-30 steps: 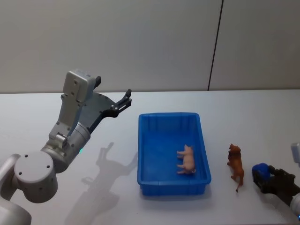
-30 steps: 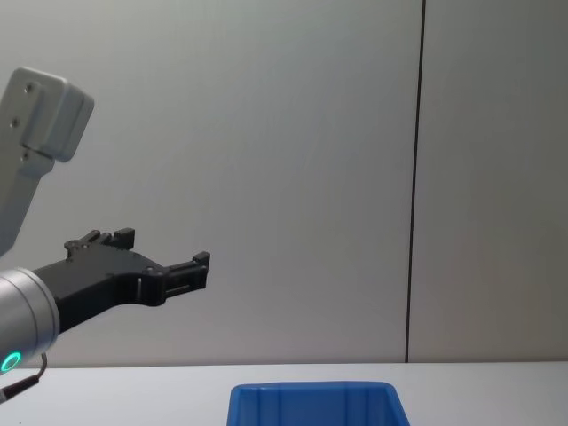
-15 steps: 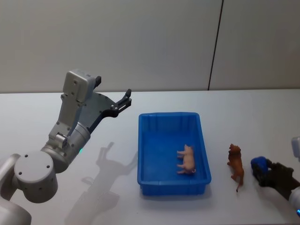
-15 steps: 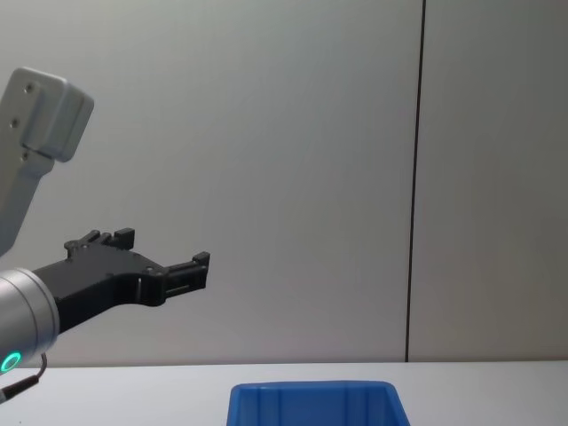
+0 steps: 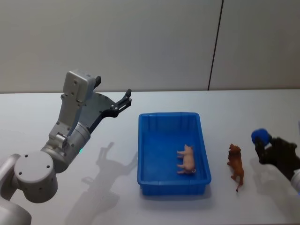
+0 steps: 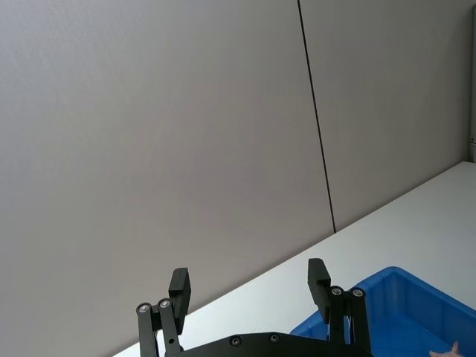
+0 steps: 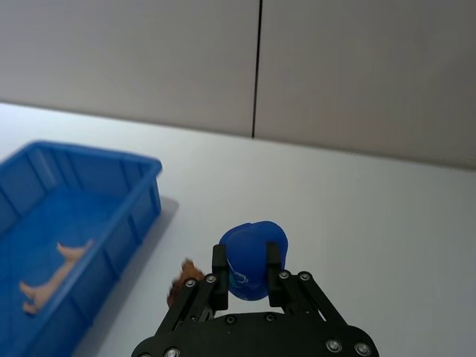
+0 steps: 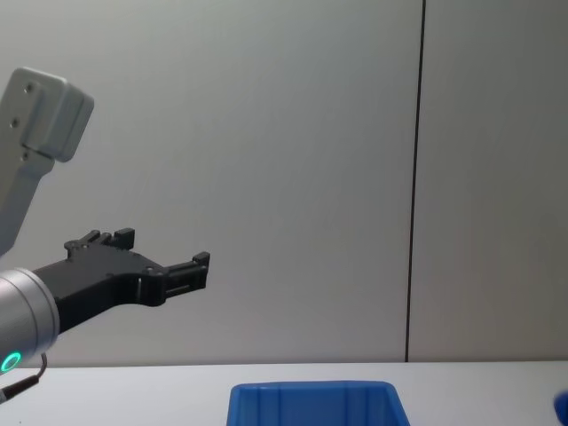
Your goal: Pick up the two dolls from the table and place them into the box.
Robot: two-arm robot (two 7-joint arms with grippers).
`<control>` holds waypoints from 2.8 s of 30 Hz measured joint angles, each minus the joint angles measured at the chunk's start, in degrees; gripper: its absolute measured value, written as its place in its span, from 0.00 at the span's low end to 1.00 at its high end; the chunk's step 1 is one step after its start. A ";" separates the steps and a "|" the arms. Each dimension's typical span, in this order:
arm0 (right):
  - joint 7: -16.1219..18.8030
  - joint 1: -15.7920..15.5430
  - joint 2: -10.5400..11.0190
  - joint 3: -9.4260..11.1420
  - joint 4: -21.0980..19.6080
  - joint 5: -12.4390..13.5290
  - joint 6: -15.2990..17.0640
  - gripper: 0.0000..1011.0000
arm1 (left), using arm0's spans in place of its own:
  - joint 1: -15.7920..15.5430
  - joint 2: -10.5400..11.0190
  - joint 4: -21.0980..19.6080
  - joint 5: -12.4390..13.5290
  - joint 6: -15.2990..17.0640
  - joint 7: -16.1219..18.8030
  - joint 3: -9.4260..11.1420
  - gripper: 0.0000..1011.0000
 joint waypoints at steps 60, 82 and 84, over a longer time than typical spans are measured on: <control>19.31 12.55 -10.00 -7.56 8.93 -5.22 -3.12 0.92 | 0.00 0.00 0.00 0.00 0.00 0.00 0.00 0.99; 3.18 3.87 -5.42 -5.48 -3.34 -4.46 2.65 0.99 | 0.00 0.00 0.00 0.00 0.00 0.00 0.00 0.99; 1.25 2.81 -4.97 -5.28 -4.54 -4.29 3.98 0.99 | 0.00 0.00 0.00 0.00 0.00 0.00 0.00 0.99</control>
